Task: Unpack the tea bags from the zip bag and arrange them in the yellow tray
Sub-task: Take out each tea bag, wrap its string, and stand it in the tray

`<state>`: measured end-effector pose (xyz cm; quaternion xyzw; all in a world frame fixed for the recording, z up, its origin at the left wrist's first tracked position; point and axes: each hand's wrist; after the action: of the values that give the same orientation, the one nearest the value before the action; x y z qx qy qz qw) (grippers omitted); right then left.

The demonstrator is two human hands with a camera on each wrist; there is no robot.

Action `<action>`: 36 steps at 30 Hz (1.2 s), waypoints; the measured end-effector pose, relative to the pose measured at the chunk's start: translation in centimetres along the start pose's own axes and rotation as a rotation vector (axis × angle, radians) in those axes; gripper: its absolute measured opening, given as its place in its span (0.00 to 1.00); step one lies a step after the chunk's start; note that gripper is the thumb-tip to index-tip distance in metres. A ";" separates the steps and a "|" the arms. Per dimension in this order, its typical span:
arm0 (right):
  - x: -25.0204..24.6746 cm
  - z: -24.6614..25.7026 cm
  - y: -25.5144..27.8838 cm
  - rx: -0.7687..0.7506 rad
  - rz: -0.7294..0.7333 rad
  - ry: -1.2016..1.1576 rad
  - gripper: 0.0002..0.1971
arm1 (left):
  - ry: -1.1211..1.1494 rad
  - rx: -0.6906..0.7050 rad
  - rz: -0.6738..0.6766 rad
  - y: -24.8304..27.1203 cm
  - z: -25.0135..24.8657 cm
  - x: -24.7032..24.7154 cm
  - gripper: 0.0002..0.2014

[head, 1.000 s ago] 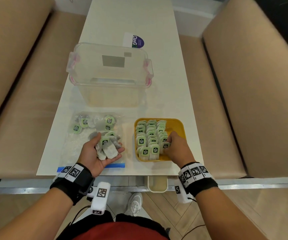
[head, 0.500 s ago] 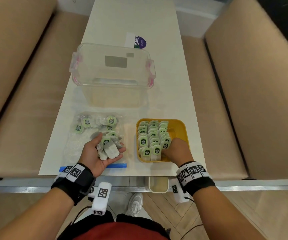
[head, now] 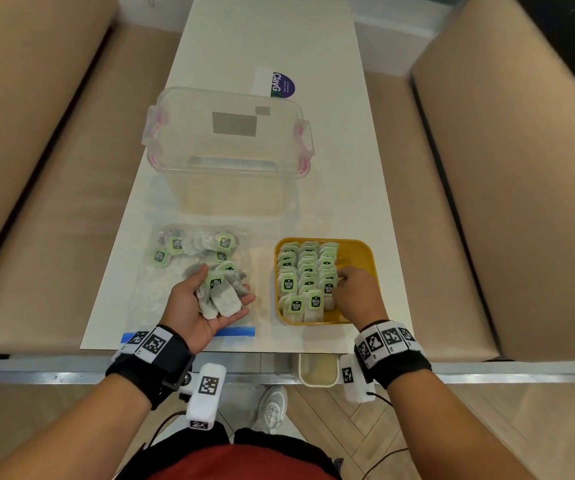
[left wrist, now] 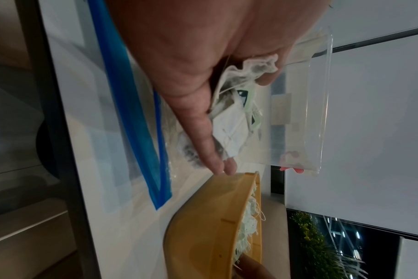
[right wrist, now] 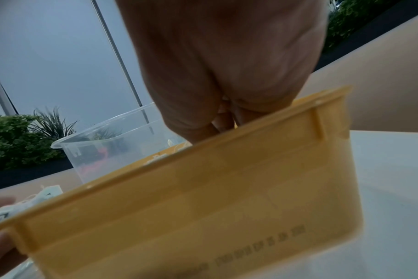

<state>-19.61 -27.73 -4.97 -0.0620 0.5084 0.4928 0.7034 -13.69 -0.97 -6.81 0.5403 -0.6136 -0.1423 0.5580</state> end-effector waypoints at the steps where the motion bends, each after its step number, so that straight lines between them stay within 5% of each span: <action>1: -0.1 0.1 0.1 -0.003 -0.009 -0.004 0.19 | -0.003 0.003 0.002 0.0 0.0 0.0 0.33; 15: -1.4 0.2 1.0 -0.080 -0.085 -0.005 0.29 | 0.021 -0.012 0.041 0.4 -0.1 0.2 0.33; 18: -1.1 1.4 2.1 -0.407 -0.184 0.007 0.28 | 0.029 -0.004 0.030 0.4 -0.2 0.0 0.31; 22: 0.8 5.3 5.2 -0.919 0.017 0.157 0.23 | 0.015 0.043 0.017 0.8 0.1 0.5 0.21; 24: 2.5 6.5 5.9 -1.069 0.087 0.229 0.21 | 0.007 0.041 0.061 1.1 0.3 0.7 0.26; 36: 5.0 8.1 5.3 -1.156 0.032 0.197 0.10 | -0.015 0.009 0.075 1.3 0.2 0.7 0.25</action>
<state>-18.30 -17.17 -2.80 -0.4735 0.2209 0.6926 0.4973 -14.39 -1.14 -5.50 0.5181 -0.6384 -0.1227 0.5559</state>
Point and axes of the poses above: each hand's wrist, its own y-axis away from the middle knuckle, its own x-axis out of the palm, z = x × y
